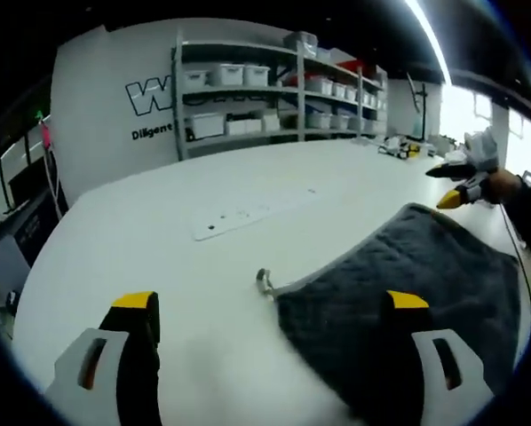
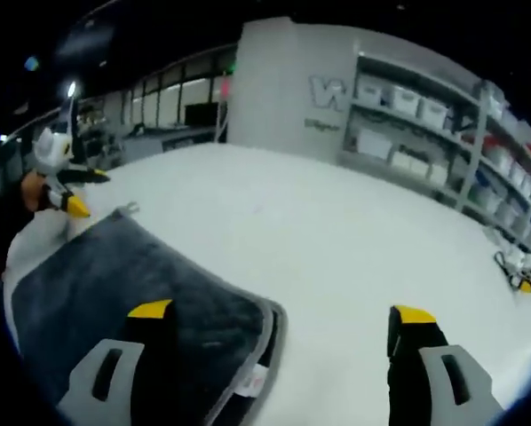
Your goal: Open the folded towel by lifting each exposed corner and separating the folded layers until the towel lies flat within the target outline without major curled edges
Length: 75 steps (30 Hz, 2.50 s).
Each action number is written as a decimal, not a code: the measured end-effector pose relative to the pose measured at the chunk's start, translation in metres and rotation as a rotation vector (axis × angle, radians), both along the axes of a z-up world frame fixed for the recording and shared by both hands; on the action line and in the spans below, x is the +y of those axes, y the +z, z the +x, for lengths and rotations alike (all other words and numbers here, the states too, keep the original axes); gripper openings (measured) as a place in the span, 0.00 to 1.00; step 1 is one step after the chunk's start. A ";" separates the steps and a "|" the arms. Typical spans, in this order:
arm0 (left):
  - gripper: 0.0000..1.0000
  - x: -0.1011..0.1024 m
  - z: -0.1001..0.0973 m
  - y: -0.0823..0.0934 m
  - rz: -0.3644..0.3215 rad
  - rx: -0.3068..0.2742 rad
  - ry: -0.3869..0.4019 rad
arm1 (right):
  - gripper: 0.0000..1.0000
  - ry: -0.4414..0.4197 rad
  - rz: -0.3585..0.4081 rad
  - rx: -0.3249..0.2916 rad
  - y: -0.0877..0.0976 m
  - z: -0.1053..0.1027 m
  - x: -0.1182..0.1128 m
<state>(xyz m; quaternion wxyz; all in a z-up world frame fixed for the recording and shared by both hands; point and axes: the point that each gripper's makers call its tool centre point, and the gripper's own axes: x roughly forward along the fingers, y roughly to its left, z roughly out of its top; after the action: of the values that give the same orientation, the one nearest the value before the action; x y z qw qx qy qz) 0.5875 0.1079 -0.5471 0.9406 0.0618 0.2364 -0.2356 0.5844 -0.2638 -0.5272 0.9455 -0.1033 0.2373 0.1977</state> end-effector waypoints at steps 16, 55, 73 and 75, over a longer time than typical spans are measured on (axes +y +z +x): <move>1.00 0.017 -0.038 0.034 -0.055 -0.049 0.013 | 0.99 -0.043 0.062 -0.050 0.018 -0.055 -0.028; 1.00 -0.181 -0.175 0.062 0.130 -0.144 -0.453 | 0.79 0.102 -0.058 -0.084 0.057 -0.078 -0.041; 0.97 -0.285 -0.199 0.042 0.100 -0.095 -0.592 | 0.68 0.210 -0.080 -0.037 0.051 -0.062 -0.008; 0.97 -0.289 -0.202 0.038 0.106 -0.091 -0.602 | 0.68 0.218 -0.087 -0.036 0.051 -0.061 -0.008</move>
<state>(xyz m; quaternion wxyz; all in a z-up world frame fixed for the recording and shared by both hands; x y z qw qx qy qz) 0.3854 -0.1810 -0.5088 0.8335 0.1883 0.1771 -0.4882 0.5238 -0.2721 -0.4760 0.9172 -0.1729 0.2159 0.2869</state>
